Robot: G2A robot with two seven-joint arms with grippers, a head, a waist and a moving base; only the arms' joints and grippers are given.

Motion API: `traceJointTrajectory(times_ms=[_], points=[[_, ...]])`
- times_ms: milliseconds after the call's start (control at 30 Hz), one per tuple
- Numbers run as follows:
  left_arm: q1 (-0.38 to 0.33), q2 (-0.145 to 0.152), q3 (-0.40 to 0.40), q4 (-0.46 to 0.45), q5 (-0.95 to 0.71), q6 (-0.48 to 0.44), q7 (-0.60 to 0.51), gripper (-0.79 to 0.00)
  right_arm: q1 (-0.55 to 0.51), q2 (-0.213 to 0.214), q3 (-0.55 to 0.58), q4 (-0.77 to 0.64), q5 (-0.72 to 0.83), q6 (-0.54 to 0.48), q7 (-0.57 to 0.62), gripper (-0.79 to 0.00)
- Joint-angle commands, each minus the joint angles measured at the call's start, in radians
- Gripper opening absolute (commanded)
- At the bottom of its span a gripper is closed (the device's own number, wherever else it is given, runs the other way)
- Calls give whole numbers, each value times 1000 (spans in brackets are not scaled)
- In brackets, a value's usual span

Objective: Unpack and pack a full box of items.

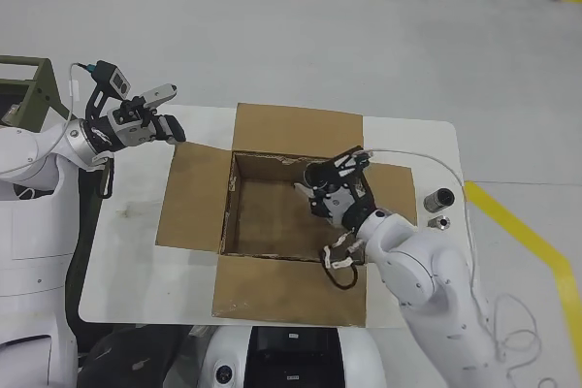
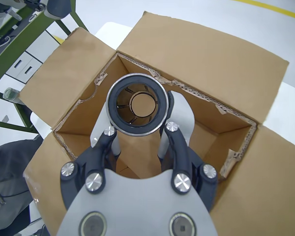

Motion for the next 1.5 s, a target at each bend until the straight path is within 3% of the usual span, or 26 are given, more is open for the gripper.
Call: traceJointTrajectory(times_ms=[0,467,833,1133,1467], points=[[0,0,0,0,0,0,0,0,-29,5,29,-34,-13,8,-1,-785],[0,0,0,0,0,0,0,0,-244,35,297,-197,-3,68,-45,-785],[0,0,0,0,0,0,0,0,-389,55,483,-235,85,-70,-81,-785],[0,0,0,0,0,0,0,0,-553,63,656,-262,178,-121,-144,-785],[0,0,0,0,0,0,0,0,-682,65,776,-262,224,-139,-197,-785]])
